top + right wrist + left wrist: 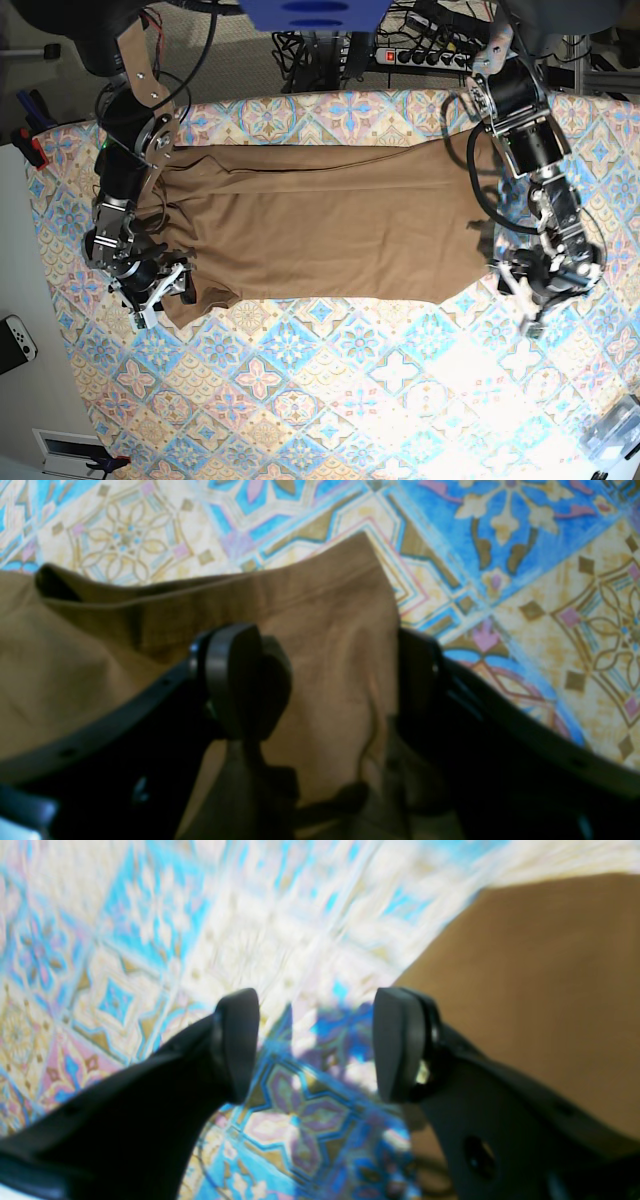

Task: Layout the t-shirt on the table in an organized manner, then fold the t-shirt properly
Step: 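Move the left gripper to the shirt's hem corner and grasp it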

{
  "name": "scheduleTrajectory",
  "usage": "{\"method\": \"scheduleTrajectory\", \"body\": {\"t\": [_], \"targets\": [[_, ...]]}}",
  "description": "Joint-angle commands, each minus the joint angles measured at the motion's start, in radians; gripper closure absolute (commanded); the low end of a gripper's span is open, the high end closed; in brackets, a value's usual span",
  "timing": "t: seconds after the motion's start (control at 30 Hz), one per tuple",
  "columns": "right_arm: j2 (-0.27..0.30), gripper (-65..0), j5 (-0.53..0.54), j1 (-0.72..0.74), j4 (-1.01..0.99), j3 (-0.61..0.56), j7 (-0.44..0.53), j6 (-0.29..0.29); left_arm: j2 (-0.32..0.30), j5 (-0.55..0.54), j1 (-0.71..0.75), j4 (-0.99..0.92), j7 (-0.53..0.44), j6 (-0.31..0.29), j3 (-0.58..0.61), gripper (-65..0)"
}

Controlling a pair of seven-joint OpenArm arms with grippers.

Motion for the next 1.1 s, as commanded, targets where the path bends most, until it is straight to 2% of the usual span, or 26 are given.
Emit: {"method": "scheduleTrajectory", "body": {"t": [0.0, 0.13, 0.27, 0.43, 0.5, 0.57, 0.67, 0.73, 0.87, 1.07], "targets": [[0.005, -38.9, -0.040, 0.004, -0.002, -0.001, -0.065, 0.005, -0.001, 0.002, -0.035, -0.030, -0.058, -0.001, 0.023, -35.5], [0.005, -38.9, -0.040, 0.004, -0.002, 0.001, -0.068, 0.005, 0.003, 0.066, -0.069, -0.190, -0.154, -0.001, 0.071, -35.5], [0.005, -38.9, -0.040, 0.002, -0.002, -0.001, -0.104, 0.005, 0.003, 0.066, -0.107, -0.316, -0.167, -0.001, 0.068, -35.5], [0.005, -38.9, -0.040, 0.002, -0.002, -0.001, -0.104, 0.005, -0.004, 0.068, -0.121, -0.393, -0.170, -0.001, 0.072, -35.1], [0.005, -38.9, -0.040, 0.002, -0.002, -0.001, -0.104, 0.005, -0.003, 0.069, -0.118, -0.409, -0.200, -0.001, 0.075, -33.6], [0.005, -38.9, -0.040, 0.002, -0.002, -0.001, -0.104, 0.005, 0.002, 0.069, -0.109, -0.428, -0.230, -0.001, 0.075, -25.3], [0.005, -38.9, -0.040, 0.002, -0.002, -0.001, -0.104, 0.005, 0.011, 0.068, -0.098, -0.429, -0.257, -0.001, 0.072, -0.7], [0.005, -38.9, -0.040, 0.004, -0.002, -0.001, -0.104, 0.005, 0.023, 0.068, -0.097, -0.428, -0.263, -0.001, 0.066, 0.0], [0.005, -38.9, -0.040, 0.004, -0.002, -0.001, -0.104, 0.005, 0.029, 0.068, -0.051, -0.342, -0.262, -0.001, 0.072, 0.0], [0.005, -38.9, -0.040, 0.004, -0.002, -0.001, -0.104, 0.005, 0.066, 0.069, 0.183, 0.094, -0.263, -0.001, 0.094, 0.0]]}}
